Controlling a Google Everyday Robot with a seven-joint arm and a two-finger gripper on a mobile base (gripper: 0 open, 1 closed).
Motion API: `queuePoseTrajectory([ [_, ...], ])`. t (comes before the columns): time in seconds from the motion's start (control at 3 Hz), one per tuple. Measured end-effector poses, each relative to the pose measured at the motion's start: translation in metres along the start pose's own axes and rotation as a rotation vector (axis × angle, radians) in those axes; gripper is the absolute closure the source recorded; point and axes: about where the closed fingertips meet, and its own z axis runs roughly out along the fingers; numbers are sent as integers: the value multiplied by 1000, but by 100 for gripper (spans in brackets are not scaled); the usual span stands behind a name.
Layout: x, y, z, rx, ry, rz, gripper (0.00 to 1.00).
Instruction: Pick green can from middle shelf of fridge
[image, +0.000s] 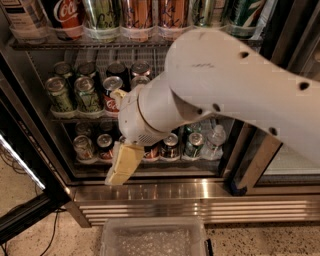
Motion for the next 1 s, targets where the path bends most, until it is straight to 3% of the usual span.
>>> queuePoseTrajectory([
  [0.33, 3, 2, 39, 60, 16, 14, 0],
  [0.67, 6, -7, 62, 144, -12, 37, 0],
  [1.0, 2, -20, 70, 230, -18, 33, 16],
])
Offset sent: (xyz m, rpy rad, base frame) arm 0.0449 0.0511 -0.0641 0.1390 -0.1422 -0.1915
